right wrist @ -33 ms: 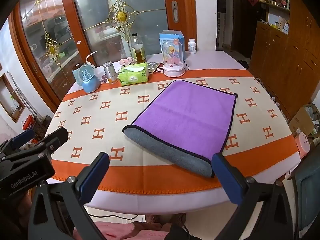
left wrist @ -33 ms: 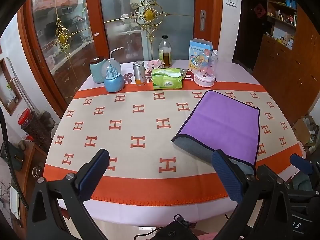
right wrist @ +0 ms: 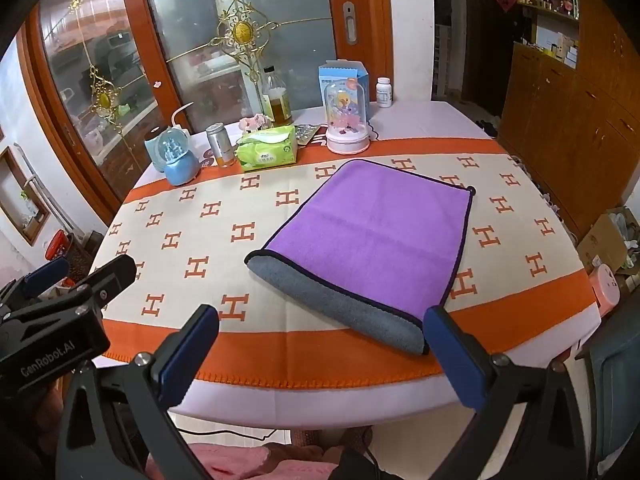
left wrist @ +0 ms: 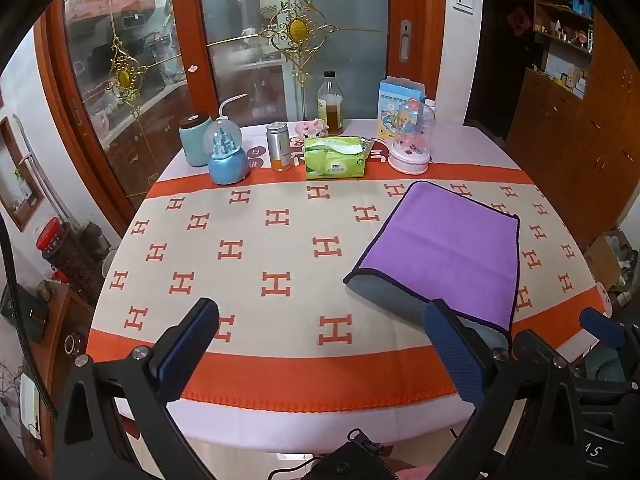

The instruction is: Fold towel

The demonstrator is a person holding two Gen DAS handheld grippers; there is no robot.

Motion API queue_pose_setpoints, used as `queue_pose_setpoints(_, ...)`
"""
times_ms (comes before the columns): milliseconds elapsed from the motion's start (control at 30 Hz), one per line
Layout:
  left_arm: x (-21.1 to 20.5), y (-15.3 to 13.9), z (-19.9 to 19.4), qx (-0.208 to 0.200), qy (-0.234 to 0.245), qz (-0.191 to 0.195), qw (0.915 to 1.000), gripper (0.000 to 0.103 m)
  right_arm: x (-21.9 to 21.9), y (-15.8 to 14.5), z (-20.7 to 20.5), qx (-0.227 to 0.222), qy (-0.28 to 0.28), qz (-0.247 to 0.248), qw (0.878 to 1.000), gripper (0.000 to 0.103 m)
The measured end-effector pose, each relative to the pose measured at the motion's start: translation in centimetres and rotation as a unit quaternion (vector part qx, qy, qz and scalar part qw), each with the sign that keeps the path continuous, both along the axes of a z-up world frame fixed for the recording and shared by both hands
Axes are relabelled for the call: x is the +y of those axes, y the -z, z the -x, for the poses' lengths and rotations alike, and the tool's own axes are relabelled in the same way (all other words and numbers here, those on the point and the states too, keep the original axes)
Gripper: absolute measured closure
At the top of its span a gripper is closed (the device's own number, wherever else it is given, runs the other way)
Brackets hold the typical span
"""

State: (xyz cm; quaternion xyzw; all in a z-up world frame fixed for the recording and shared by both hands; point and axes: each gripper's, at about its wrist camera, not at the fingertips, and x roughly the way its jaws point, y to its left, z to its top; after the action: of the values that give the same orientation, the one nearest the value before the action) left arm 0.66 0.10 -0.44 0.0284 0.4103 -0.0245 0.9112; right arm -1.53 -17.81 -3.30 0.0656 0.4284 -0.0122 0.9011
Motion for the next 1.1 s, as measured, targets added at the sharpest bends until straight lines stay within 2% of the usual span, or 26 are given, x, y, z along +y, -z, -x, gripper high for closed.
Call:
queue_pose_setpoints(533, 1.1, 0.7, -0.7, 0.012, 0.033, 0.001, 0.9994, 0.001, 1.1, 0.3, 0.9, -0.008, 0.033, 0.002, 0.999, 0.001)
queue_pose_setpoints(1100, 1.7, 1.4, -1.7, 0.017, 0.109, 0.017, 0.9938, 0.001, 1.2, 0.4, 2.6, -0.029, 0.096, -0.002, 0.995, 0.001)
